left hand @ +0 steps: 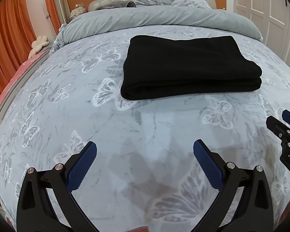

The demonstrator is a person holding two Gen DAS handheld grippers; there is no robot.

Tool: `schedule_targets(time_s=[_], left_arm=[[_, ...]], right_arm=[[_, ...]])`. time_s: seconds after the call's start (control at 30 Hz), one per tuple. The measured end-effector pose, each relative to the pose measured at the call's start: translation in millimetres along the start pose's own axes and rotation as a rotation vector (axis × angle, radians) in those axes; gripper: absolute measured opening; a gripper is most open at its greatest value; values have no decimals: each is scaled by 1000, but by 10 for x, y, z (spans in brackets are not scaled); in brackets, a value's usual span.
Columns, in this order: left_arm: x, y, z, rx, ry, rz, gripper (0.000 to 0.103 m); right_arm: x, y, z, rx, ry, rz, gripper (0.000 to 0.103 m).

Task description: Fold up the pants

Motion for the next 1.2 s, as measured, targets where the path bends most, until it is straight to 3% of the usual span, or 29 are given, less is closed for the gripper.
schedule_targets(time_s=[0.53,0.73,1.2], left_arm=[[-11,8,-7,11,5,-1,98],[-20,32,9,-47,-19,-1,98],[-72,9,-61,-26,16,-7,98]], right_arm=[[0,3,5,3,-1,1,54],[-2,4,5,3,-2,2,54],[-38,22,1,2,-9,5,54]])
Point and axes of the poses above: each gripper's, at about its wrist camera, not at the fingertips, and y roughly the way its jaws point, z to its left, x to its top, the point moved 4 cm from there along y, roughly the way its jaws point, and after that the axes turned 2 degrees about z, right-handed, at the moved point
